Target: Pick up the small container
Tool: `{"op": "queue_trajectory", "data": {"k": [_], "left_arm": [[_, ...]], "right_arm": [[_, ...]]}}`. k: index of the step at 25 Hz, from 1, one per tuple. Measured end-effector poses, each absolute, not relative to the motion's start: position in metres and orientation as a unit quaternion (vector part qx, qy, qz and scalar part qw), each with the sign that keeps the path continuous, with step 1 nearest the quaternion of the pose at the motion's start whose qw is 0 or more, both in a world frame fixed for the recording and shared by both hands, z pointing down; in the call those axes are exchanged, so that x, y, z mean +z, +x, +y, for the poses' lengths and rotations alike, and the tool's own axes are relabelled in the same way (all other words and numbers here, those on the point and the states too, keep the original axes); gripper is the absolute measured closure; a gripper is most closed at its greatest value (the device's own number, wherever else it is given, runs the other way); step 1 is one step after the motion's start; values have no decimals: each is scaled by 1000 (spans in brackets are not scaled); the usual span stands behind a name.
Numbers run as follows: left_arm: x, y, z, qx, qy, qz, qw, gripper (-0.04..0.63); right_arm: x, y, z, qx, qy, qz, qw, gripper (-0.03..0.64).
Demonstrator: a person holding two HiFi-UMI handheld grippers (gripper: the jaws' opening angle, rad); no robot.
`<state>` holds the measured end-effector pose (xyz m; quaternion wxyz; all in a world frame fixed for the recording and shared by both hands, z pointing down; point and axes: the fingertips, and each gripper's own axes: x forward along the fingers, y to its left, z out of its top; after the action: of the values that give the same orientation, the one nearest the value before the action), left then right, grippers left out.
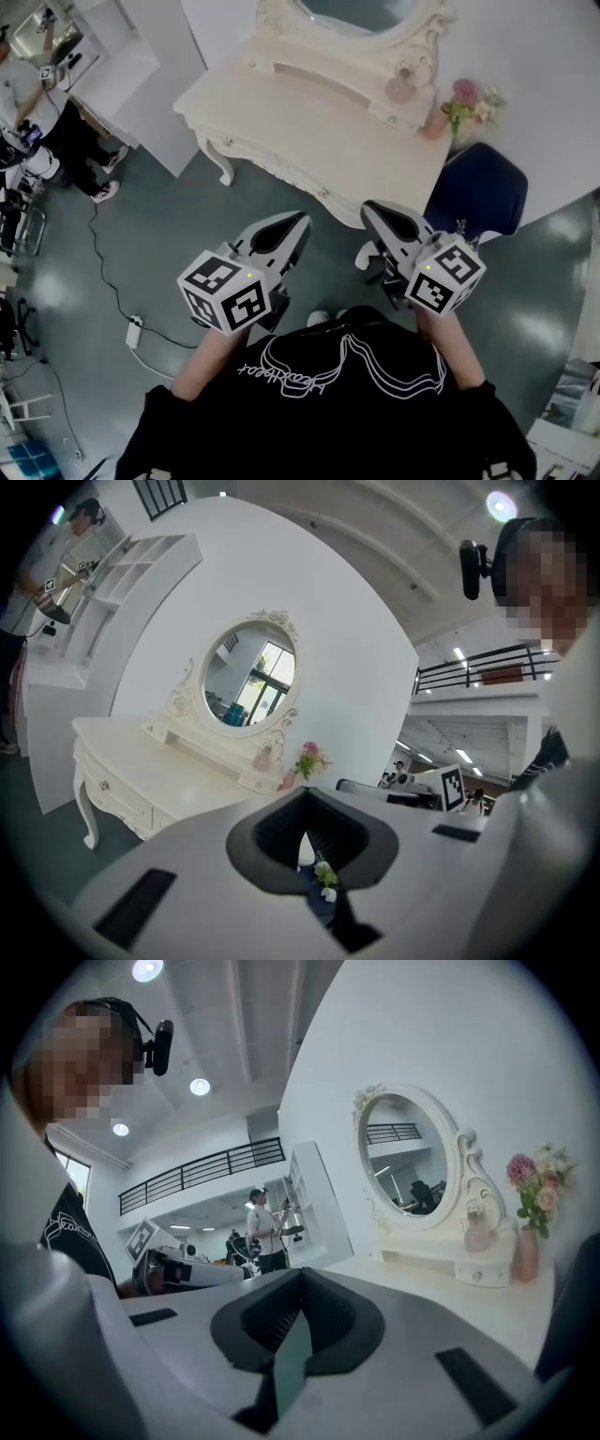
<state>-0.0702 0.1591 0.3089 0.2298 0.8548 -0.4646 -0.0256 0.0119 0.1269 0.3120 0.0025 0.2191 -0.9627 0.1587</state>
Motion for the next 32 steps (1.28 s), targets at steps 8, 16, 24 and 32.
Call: {"op": "queue_trajectory", "data": {"k": [8, 16, 24, 32], "left_arm": [[306, -82, 112, -28, 859, -458, 227, 592], [322, -97, 30, -16, 854, -461, 242, 592], [320, -113, -68, 4, 850, -465, 246, 593], [316, -116, -131, 16, 861, -448, 240, 592]], "right_arm": [[306, 7, 76, 155, 246, -957, -9, 612], [322, -4, -11, 180, 260, -948, -21, 612], [324, -17, -111, 195, 266, -943, -33, 612], [317, -12, -171, 185, 284, -940, -40, 613]]}}
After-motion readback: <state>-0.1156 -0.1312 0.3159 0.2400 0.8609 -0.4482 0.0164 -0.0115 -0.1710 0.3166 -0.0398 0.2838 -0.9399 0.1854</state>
